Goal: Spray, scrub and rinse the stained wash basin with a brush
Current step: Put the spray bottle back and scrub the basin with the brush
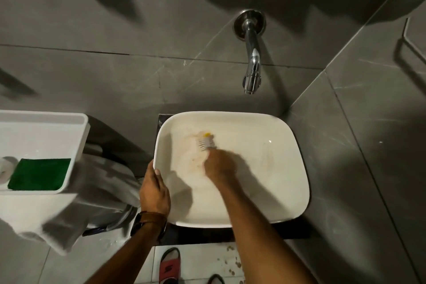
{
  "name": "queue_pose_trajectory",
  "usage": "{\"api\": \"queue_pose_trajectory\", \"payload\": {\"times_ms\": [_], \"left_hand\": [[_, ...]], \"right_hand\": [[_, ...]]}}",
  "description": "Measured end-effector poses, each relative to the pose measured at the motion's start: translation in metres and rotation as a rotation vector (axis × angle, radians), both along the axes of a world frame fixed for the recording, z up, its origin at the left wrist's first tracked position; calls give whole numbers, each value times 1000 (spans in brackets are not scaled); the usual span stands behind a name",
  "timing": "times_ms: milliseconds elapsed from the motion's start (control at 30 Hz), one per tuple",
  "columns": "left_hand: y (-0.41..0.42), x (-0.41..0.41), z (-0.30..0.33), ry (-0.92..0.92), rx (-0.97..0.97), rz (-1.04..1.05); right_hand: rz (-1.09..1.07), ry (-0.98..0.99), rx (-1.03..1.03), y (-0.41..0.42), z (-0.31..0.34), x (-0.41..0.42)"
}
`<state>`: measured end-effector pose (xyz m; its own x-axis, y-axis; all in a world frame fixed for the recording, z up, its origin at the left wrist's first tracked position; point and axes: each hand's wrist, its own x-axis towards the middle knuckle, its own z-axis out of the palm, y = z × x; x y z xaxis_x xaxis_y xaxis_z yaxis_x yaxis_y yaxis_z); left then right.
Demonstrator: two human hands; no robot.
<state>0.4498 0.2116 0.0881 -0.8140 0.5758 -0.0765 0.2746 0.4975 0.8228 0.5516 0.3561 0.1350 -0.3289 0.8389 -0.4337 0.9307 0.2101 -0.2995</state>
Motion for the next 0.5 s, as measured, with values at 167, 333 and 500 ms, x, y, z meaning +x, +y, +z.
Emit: {"api": "queue_pose_trajectory", "payload": {"times_ms": [167,333,500], "left_hand": [[0,1,1,7,-10,15],[1,2,4,-6,-1,41],[0,2,2,1,11,38]], "right_hand": [[-310,-219,100,19,5,110],[-86,-160,-140,-23,6,49],[-36,168,-250,-29,18,-47]]}}
